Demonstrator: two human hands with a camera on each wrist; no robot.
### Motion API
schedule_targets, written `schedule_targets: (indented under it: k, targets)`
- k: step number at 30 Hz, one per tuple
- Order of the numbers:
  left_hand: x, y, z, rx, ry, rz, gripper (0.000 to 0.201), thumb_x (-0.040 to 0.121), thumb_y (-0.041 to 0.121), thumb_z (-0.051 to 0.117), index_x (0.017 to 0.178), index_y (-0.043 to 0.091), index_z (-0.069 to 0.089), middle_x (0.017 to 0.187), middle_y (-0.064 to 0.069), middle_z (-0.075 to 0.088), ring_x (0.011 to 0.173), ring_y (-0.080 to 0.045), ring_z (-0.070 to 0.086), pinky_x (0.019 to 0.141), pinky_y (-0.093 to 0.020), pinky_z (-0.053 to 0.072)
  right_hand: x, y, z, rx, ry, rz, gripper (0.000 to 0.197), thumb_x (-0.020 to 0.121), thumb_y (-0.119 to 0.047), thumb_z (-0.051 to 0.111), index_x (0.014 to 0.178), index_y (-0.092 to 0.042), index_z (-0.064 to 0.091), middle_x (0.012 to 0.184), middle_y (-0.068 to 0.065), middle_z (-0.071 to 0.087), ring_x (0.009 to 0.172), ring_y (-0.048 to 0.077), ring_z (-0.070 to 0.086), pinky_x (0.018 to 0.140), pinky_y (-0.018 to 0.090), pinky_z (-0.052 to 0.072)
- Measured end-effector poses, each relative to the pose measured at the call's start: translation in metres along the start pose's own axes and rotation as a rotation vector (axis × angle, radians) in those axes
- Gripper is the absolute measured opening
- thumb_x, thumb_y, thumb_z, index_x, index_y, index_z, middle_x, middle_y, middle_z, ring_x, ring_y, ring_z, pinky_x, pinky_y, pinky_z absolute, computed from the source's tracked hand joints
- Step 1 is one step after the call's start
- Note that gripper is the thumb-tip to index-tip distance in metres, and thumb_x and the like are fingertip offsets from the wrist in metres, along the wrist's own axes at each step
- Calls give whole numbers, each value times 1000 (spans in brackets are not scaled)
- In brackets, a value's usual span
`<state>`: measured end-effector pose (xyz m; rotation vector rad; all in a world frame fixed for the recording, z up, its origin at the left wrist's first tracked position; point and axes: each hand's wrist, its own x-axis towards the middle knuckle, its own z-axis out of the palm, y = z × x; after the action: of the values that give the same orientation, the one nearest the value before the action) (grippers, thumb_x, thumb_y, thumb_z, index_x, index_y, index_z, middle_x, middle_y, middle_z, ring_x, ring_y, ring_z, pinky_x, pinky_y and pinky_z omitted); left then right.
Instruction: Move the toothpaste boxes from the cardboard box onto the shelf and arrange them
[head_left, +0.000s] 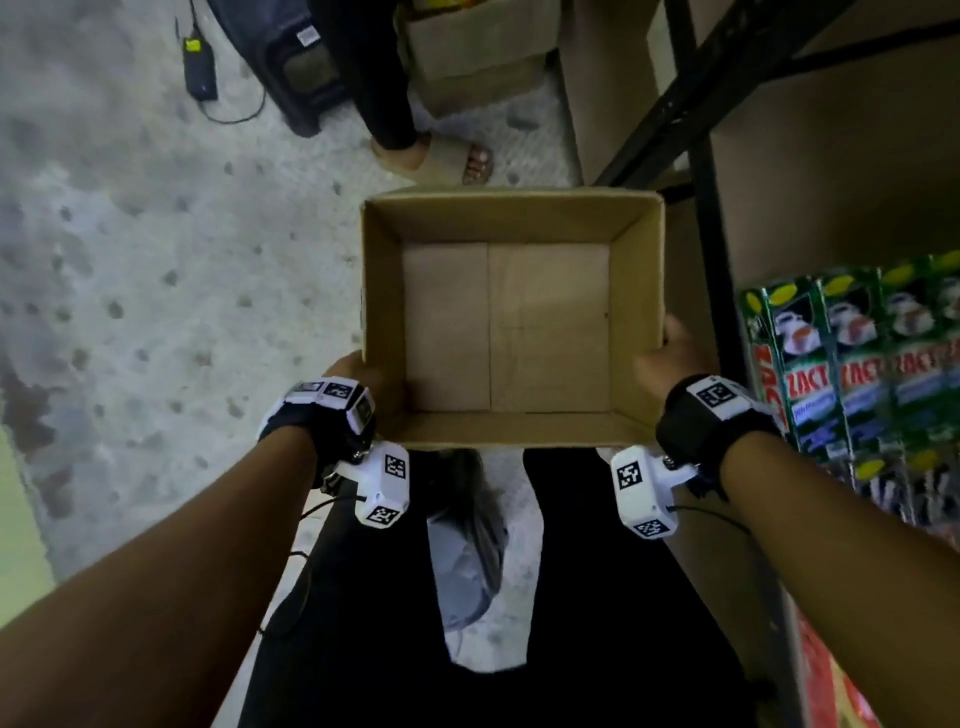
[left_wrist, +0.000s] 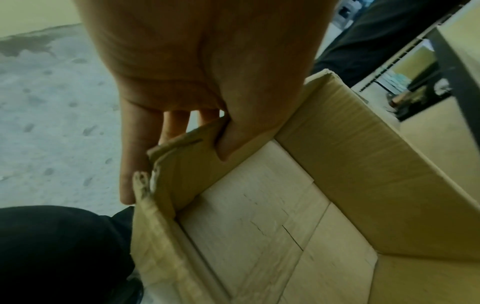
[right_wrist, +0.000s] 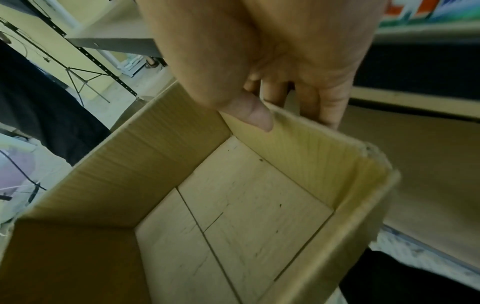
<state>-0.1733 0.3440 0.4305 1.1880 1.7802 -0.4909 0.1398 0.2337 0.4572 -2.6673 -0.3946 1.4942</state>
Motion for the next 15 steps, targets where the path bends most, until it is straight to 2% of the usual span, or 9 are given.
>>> schedule_targets:
  k: [2, 3, 4, 7, 8, 10, 11, 13, 15]
  targets:
    - [8, -4, 12, -96, -17, -3, 21, 95, 7, 53, 113, 8, 65, 106, -14, 64, 98, -35, 63, 85, -39, 50, 21, -7, 5, 3, -47, 5, 62, 85, -18, 50, 145, -25, 39, 138, 11, 54, 120, 35, 54, 104, 44, 44]
    - [14, -4, 16, -133, -10, -5, 14, 94, 8, 53, 98, 14, 65, 93, -12, 62, 84, -33, 62, 79, -38, 53, 33, -10, 8, -2, -62, 6, 59, 82, -19, 49, 141, -25, 43, 132, 10, 57, 114, 34, 57, 101, 43, 46]
    - [20, -2, 19, -145, -6, -9, 14, 93, 9, 53, 93, 17, 63, 89, -11, 60, 76, -31, 60, 76, -39, 55, 42, -14, 11, 14, -75, 6, 54, 83, -18, 47, 136, -25, 46, 124, 8, 59, 108, 32, 58, 97, 41, 47]
    - [53, -9, 34, -177, -44, -48, 28, 89, 7, 49, 111, 17, 64, 95, -14, 62, 87, -35, 63, 83, -53, 55, 76, -20, 24, 65, -98, 11, 50, 84, -13, 44, 132, -27, 51, 118, 6, 62, 103, 30, 58, 96, 40, 48]
    - [67, -13, 42, -198, -53, -66, 29, 88, 6, 48, 107, 19, 65, 91, -12, 64, 86, -35, 64, 82, -52, 56, 89, -21, 30, 59, -110, 12, 55, 81, -14, 45, 135, -27, 49, 122, 7, 61, 106, 31, 58, 99, 42, 48]
    - [100, -21, 61, -276, -62, -93, 33, 87, 0, 47, 89, 28, 65, 77, -2, 66, 73, -27, 63, 72, -43, 58, 124, -20, 43, 44, -119, 9, 71, 73, -20, 44, 143, -29, 42, 134, 7, 57, 117, 33, 56, 104, 46, 45]
    - [118, -24, 70, -339, -68, -124, 38, 88, -4, 47, 87, 30, 64, 73, 1, 67, 70, -21, 62, 66, -38, 57, 137, -22, 49, 40, -125, 12, 75, 71, -21, 43, 145, -30, 40, 138, 7, 54, 120, 33, 54, 106, 47, 44]
    - [150, -30, 88, -426, -95, -156, 40, 91, -10, 46, 101, 24, 62, 79, 1, 67, 70, -16, 59, 62, -32, 53, 167, -22, 61, 27, -150, -3, 71, 76, -18, 43, 146, -30, 38, 139, 7, 53, 120, 34, 53, 106, 47, 43]
    - [180, -37, 102, -467, -94, -170, 44, 93, -12, 46, 114, 25, 58, 88, 0, 63, 75, -17, 59, 69, -37, 54, 196, -18, 74, -2, -196, -24, 66, 84, -15, 45, 147, -33, 37, 139, 5, 54, 119, 34, 54, 106, 46, 44]
